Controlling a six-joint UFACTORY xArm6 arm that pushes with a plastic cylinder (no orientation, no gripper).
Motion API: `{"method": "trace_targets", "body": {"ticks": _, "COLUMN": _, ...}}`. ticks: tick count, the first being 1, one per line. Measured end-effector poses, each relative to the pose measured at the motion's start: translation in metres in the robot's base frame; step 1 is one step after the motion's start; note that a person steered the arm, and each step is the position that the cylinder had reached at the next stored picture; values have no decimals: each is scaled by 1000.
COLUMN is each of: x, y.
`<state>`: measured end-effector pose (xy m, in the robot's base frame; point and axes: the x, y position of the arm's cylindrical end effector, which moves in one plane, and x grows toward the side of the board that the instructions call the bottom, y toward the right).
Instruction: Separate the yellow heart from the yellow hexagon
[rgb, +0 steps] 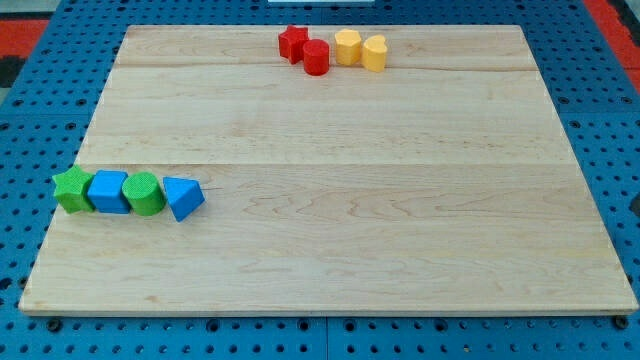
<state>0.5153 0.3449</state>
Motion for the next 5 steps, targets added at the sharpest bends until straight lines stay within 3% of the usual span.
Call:
{"method": "trace_targets", "body": {"ticks": 1, "x": -4, "y": 1}}
{"method": "trace_targets", "body": {"ticks": 3, "x": -173, "y": -62}}
{"method": "trace_targets", "body": {"ticks": 4, "x": -243, "y": -153}}
{"method": "trace_targets", "body": {"ticks": 5, "x": -295, "y": -191}}
